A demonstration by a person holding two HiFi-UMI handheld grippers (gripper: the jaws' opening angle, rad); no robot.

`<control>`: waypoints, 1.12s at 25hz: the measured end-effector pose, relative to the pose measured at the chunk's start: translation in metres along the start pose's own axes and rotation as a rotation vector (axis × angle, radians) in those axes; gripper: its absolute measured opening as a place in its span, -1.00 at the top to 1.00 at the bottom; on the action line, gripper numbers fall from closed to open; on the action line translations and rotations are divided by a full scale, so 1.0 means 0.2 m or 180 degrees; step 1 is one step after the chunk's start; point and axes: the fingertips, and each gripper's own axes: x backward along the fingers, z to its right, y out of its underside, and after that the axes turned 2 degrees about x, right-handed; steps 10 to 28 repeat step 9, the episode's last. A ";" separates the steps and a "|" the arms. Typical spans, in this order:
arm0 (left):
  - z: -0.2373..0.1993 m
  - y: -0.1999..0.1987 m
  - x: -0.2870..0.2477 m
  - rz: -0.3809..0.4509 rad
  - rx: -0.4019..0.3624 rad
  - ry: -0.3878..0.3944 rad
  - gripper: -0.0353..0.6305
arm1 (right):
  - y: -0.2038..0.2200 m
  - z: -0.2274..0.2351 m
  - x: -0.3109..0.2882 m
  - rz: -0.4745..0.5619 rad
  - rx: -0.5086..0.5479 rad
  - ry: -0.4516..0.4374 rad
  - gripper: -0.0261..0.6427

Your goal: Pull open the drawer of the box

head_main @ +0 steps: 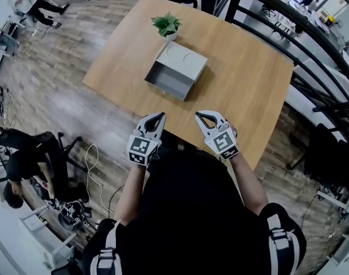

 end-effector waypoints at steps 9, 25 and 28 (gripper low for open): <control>0.00 0.03 0.02 -0.0023 0.0053 0.0002 0.82 | 0.04 -0.02 0.02 -0.0044 -0.0071 0.0044 0.85; 0.00 0.03 0.02 -0.0023 0.0053 0.0002 0.82 | 0.04 -0.02 0.02 -0.0044 -0.0071 0.0044 0.85; 0.00 0.03 0.02 -0.0023 0.0053 0.0002 0.82 | 0.04 -0.02 0.02 -0.0044 -0.0071 0.0044 0.85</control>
